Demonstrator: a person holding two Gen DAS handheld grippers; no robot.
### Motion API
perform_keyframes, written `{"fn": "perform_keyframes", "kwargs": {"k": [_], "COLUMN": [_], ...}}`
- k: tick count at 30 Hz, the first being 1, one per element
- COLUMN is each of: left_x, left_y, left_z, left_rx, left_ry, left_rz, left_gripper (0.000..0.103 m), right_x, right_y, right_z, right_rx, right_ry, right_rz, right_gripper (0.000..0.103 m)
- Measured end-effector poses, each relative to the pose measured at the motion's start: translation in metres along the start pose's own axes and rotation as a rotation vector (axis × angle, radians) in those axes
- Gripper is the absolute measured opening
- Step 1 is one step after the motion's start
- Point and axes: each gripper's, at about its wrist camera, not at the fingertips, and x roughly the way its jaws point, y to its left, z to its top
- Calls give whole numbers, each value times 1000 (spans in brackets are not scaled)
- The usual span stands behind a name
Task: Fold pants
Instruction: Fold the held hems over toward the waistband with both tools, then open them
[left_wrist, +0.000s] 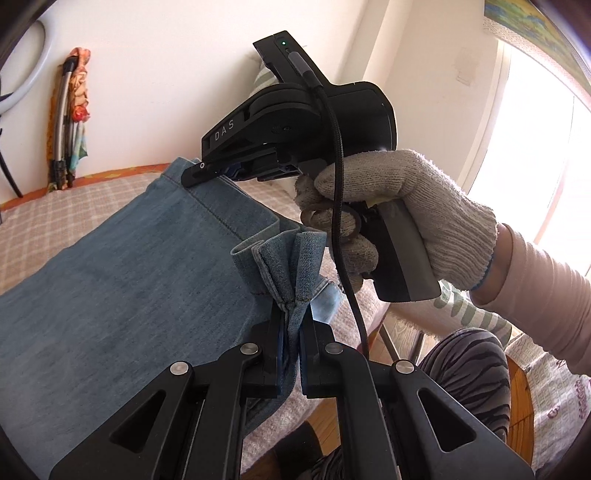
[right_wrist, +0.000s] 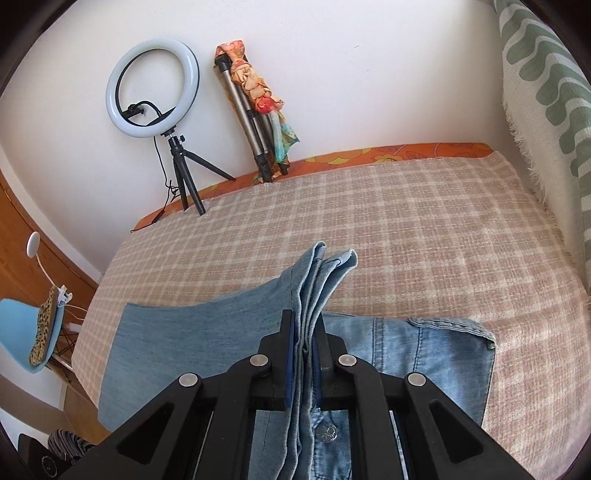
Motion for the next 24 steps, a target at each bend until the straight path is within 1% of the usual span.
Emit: {"fn": "perform_keyframes", "kwargs": {"k": [4, 9, 14, 18, 21, 24], "left_x": [23, 48, 66, 75, 76, 79], "left_y": [-6, -8, -11, -8, -10, -14], "left_z": [2, -2, -7, -10, -11, -13], "left_rx": [11, 1, 35, 33, 23, 22], "left_ry": [16, 46, 77, 103, 111, 130], "left_rz": [-26, -49, -38, -35, -51, -71], "left_gripper": [5, 5, 5, 5, 5, 10], "right_x": [-3, 3, 12, 23, 26, 26], "right_y": [-34, -59, -77, -87, -91, -91], "right_z": [-8, -17, -24, -29, -29, -29], "right_rx": [52, 80, 112, 121, 132, 121], "right_ry": [-3, 5, 16, 42, 50, 52], "right_rz": [-17, -34, -33, -29, -18, -24], "right_gripper": [5, 5, 5, 5, 5, 5]}}
